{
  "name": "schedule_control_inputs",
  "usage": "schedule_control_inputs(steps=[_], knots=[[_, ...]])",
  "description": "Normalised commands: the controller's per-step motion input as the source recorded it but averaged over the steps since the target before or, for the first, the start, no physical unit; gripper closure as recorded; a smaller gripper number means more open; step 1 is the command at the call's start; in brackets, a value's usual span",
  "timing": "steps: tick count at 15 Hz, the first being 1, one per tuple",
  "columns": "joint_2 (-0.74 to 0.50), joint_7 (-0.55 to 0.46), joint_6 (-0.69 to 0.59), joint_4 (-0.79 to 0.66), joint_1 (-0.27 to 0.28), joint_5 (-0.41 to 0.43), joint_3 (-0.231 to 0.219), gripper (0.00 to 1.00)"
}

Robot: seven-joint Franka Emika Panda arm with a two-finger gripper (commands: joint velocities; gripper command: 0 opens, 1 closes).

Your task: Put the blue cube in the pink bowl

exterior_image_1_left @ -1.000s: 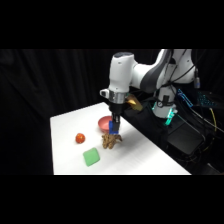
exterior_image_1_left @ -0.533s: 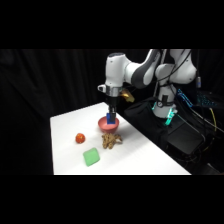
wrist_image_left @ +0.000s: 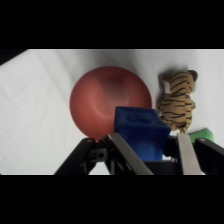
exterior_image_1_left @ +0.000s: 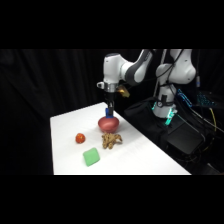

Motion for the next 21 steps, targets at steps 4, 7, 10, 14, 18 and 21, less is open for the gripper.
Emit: schedule_control_inputs(steps=[4,7,10,14,18,21], knots=[[0.12,-0.30,0.23,-0.02,-0.066,0.256,-0.031,0.77],[0.19,-0.31,0.25,0.01,-0.030,0.297,0.001,0.77],[0.18,-0.26,0.23,0.03,-0.029,0.241,0.018,0.77],[0.08,-0.07,0.23,0.01,-0.005,-0.001,-0.038,0.05],[-0.11,-0.12,0.15,-0.07,-0.002,0.027,-0.019,0.00],[-0.41,-0.20,-0.11,-0.17,-0.015,0.046,-0.004,0.00]])
